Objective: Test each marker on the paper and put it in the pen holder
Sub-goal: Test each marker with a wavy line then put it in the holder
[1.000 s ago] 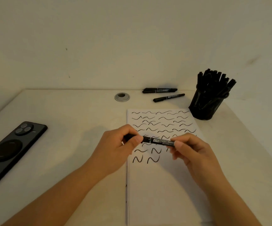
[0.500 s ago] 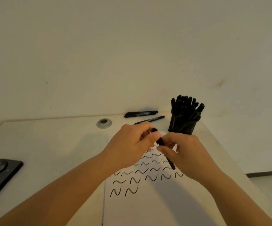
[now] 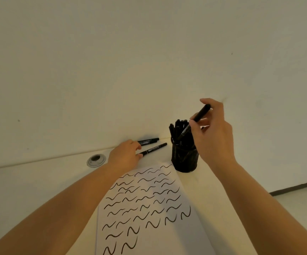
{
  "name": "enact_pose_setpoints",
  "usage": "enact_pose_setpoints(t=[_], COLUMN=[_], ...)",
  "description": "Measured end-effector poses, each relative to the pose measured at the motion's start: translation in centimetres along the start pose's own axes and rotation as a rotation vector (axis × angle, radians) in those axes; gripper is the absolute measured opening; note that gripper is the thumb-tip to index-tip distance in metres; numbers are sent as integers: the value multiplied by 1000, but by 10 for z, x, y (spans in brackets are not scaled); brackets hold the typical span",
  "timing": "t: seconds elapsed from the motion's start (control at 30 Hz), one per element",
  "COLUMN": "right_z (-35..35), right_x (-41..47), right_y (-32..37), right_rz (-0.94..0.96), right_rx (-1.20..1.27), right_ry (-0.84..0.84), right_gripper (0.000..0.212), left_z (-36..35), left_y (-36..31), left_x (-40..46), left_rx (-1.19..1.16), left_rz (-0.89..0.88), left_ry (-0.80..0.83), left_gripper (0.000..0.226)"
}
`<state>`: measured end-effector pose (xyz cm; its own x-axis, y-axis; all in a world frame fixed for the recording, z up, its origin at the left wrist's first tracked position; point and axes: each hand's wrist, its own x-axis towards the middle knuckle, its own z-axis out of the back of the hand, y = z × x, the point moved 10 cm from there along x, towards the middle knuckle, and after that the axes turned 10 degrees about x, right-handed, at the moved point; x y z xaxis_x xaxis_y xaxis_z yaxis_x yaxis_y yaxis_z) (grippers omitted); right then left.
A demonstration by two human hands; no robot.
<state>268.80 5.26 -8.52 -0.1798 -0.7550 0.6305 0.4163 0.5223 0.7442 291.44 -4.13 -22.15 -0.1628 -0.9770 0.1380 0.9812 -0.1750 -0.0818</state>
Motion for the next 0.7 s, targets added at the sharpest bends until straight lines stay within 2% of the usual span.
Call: enact_pose_setpoints(t=[0.13, 0.3, 0.37, 0.53, 0.7], right_z=[-16, -29, -31, -36, -39], right_x=[0, -5, -7, -14, -18], right_y=[-12, -13, -10, -4, -7], right_rz=[22, 131, 183, 337, 420], right_rx=[-108, -204, -255, -393, -450], right_ry=[68, 94, 70, 26, 24], right_gripper=[53, 45, 40, 9, 12], left_z=[-14, -25, -29, -29, -19], left_y=[2, 8, 10, 13, 28], left_x=[10, 15, 16, 13, -2], left_rx=[50, 33, 10, -74, -214], left_rz=[35, 85, 103, 142, 233], left_ry=[-1, -15, -6, 19, 24], left_gripper=[28, 25, 25, 24, 22])
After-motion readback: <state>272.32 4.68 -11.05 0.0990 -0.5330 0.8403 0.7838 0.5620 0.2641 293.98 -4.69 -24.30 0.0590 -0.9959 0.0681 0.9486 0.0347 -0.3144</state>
